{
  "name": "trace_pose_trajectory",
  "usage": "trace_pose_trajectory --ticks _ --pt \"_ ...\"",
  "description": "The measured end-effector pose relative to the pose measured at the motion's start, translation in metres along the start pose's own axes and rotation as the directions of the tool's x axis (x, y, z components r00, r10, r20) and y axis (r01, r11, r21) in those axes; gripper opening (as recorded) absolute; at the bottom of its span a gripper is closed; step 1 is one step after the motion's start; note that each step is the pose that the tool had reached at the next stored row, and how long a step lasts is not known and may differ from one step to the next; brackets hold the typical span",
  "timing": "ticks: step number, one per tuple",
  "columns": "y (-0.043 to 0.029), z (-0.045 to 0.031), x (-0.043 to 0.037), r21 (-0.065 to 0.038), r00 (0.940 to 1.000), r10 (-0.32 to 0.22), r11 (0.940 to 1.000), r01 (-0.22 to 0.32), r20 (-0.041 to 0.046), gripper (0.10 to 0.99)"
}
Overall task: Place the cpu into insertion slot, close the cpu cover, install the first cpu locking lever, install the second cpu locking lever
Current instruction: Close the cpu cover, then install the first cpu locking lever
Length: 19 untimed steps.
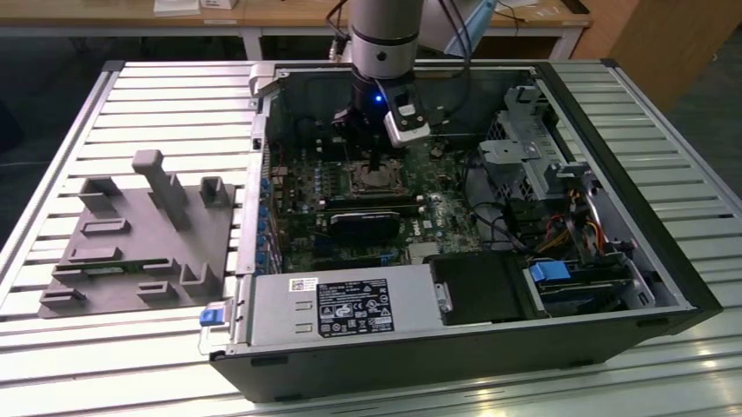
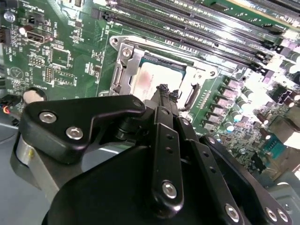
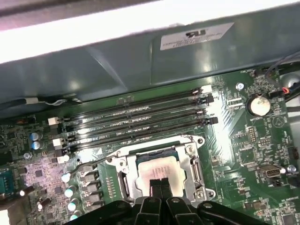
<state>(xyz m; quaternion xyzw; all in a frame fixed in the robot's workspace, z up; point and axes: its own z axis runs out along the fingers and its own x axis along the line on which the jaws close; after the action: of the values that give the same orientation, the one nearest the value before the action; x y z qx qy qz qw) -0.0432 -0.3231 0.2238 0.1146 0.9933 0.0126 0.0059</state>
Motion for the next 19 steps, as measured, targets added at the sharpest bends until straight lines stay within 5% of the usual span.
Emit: trace_pose_trajectory --ticks 3,8,14,19 --pt "-0.0002 -0.0008 0.0011 -0.011 0.9999 0.0 0.9999 0.001 0.0151 0.102" --pt "-0.001 -0.0024 0.0046 -0.021 0.9986 -0.002 0.9998 0.003 0.0538 0.102" --pt "-0.0007 -0.0161 0.0046 -0.023 0.9982 -0.002 0.9997 0.003 0.0595 0.102" --pt "-0.0006 -0.0174 0.0046 -0.023 0.9982 -0.002 0.9997 0.003 0.0597 0.102"
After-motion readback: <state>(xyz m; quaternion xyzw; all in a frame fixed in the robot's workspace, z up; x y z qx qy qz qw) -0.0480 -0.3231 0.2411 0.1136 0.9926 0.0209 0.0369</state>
